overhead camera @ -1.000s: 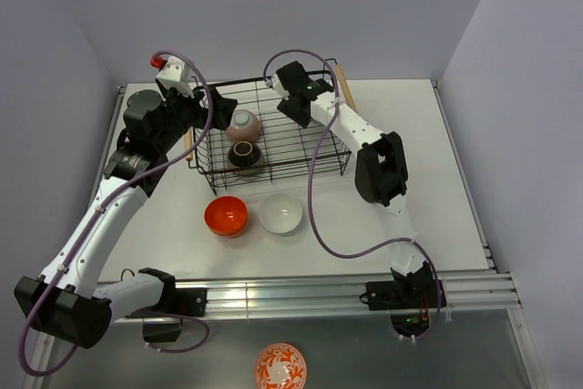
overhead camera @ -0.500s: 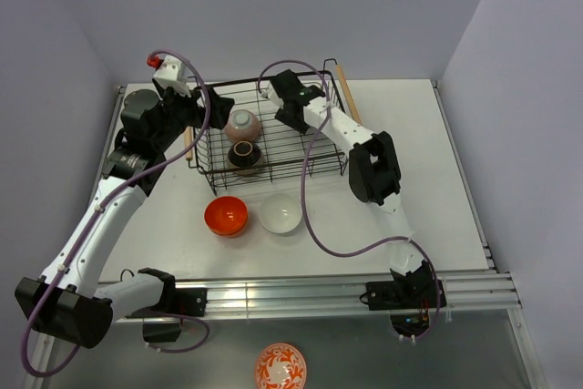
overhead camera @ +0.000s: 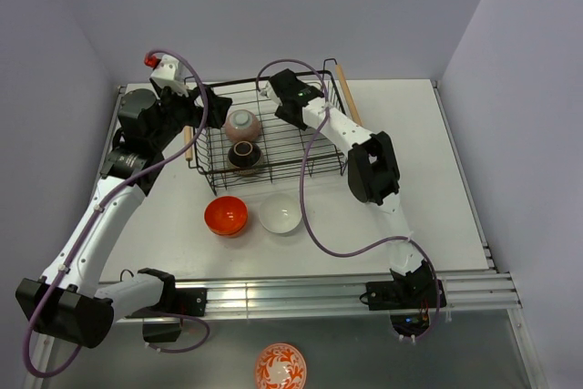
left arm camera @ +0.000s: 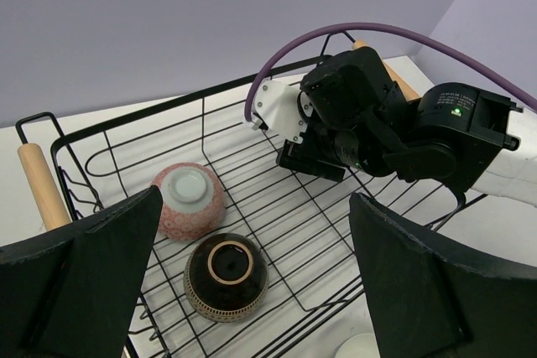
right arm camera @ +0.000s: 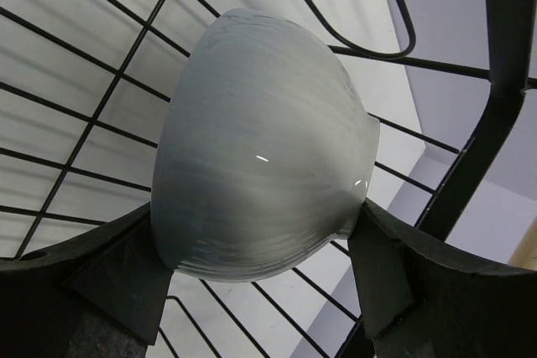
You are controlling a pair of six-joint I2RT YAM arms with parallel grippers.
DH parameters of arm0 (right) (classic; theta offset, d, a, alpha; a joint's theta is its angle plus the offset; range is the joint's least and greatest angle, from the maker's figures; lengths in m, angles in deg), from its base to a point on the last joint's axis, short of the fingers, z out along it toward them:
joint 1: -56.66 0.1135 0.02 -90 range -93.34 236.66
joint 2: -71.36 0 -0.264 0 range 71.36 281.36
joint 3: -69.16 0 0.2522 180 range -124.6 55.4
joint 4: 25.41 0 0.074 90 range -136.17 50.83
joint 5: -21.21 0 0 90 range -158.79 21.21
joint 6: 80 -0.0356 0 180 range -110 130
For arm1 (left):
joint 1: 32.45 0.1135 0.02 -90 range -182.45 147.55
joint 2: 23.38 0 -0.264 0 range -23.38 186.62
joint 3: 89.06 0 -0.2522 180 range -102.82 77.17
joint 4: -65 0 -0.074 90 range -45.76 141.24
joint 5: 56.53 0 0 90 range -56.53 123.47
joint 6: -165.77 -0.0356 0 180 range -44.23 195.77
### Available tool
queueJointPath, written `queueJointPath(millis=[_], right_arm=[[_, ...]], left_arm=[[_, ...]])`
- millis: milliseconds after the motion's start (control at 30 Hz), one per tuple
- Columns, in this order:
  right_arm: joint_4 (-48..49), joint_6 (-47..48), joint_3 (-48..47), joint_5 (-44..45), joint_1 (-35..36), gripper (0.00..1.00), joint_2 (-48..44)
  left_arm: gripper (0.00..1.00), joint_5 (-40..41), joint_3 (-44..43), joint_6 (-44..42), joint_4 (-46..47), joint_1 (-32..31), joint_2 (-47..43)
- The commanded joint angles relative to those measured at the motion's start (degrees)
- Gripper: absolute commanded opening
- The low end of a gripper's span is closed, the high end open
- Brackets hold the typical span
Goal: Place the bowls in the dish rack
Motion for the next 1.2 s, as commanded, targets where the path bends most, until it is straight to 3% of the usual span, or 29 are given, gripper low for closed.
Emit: queueJointPath(millis=[0,133,533,633,733,1033,1067,1100,1167], right_arm=[[4.22,2.08,-1.75,4.08,0.86,0.05,0.12],[3.51,2.69,-1.58,3.64,1.04,0.16,0.64],[2.19,5.24,-1.66,3.99,1.74,0.22,2.66],[1.49,5.07,-2.10,3.38,1.83,0.32,2.93],[0.52,4.46,-2.10,2.24,2.01,0.55,2.49],[-2.38,2.52,-2.19,-1.81,2.62,0.82,0.74],[-2.29,2.61,-1.84,-1.90,2.62,0.92,0.73],[-2.29,2.69,-1.40,-1.90,2.62,0.97,0.56],[-2.99,2.69,-1.57,-2.60,2.62,1.00,0.82]], left_arm=[[0.99,-1.17,0.58,0.26,2.05,0.43,-1.34],[0.99,-1.25,0.50,0.17,1.96,0.61,-1.34],[0.99,-2.13,0.58,0.61,1.43,1.57,-1.52],[0.99,-2.13,0.50,0.35,1.17,1.83,-1.60],[0.99,-2.48,0.58,0.26,0.91,2.45,-1.87],[1.00,-3.36,0.67,0.78,1.08,3.24,-1.69],[1.00,-3.28,0.58,0.96,0.99,3.24,-1.60],[0.99,-3.28,0.41,0.96,0.99,3.33,-1.43],[0.99,-3.54,0.32,1.13,0.90,3.42,-1.34]])
